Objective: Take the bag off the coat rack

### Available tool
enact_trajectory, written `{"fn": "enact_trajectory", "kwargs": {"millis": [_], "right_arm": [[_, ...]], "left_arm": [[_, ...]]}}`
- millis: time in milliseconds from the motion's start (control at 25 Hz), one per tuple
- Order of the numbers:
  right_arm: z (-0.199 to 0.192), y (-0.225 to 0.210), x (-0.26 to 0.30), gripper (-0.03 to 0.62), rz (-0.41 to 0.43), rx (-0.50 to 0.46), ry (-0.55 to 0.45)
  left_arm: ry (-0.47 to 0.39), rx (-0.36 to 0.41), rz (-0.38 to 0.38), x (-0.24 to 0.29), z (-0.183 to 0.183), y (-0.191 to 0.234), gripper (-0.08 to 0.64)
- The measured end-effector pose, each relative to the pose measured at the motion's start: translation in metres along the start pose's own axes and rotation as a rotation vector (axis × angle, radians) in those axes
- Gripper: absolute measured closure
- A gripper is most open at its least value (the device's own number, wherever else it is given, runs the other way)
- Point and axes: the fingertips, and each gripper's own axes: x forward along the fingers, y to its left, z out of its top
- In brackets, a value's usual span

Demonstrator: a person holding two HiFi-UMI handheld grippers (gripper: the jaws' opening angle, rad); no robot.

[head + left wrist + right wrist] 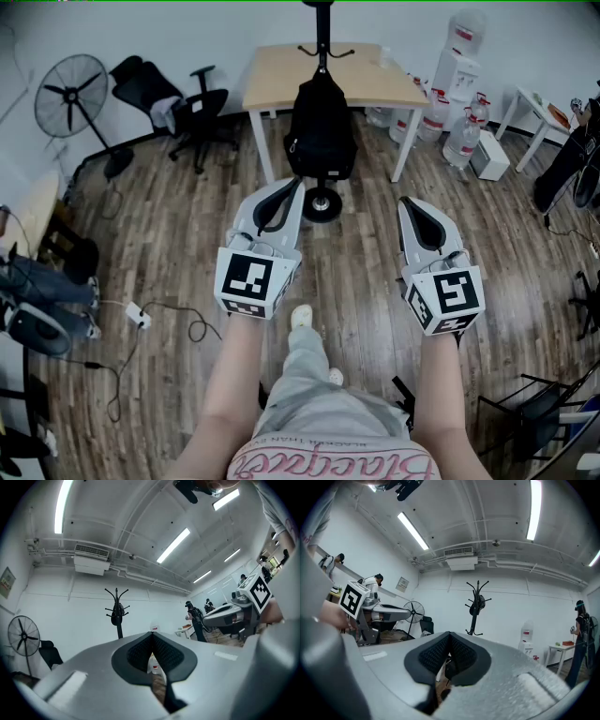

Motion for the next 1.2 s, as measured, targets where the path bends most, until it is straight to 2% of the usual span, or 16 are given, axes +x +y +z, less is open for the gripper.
{"fn": "enact_trajectory", "kwargs": {"millis": [320,440,680,960,1200], "right_arm": [[-0.003,0.009,0.016,0.591,0.039,-0.021,0.003],[-0.003,0.005,0.029,0.591,0.056,0.004,-0.013],[-0.006,-0.010,0.064,0.591,0.036,0.022,-0.038],[-0.023,-0.042,0.117,0.589,-0.024,0.047,-0.024],[-0.034,-0.063,0.177,0.589,-0.020,0.044,0.002]], "left_arm": [[-0.028,-0.008,0.001,0.007,0.000,0.015,0.541],[-0.028,-0.014,0.001,0.018,-0.005,0.023,0.541],[-0.013,-0.023,0.007,0.049,-0.021,0.049,0.541],[-0.011,-0.031,0.013,0.096,-0.044,0.085,0.541],[0.004,-0.052,0.034,0.142,-0.067,0.126,0.541]]}}
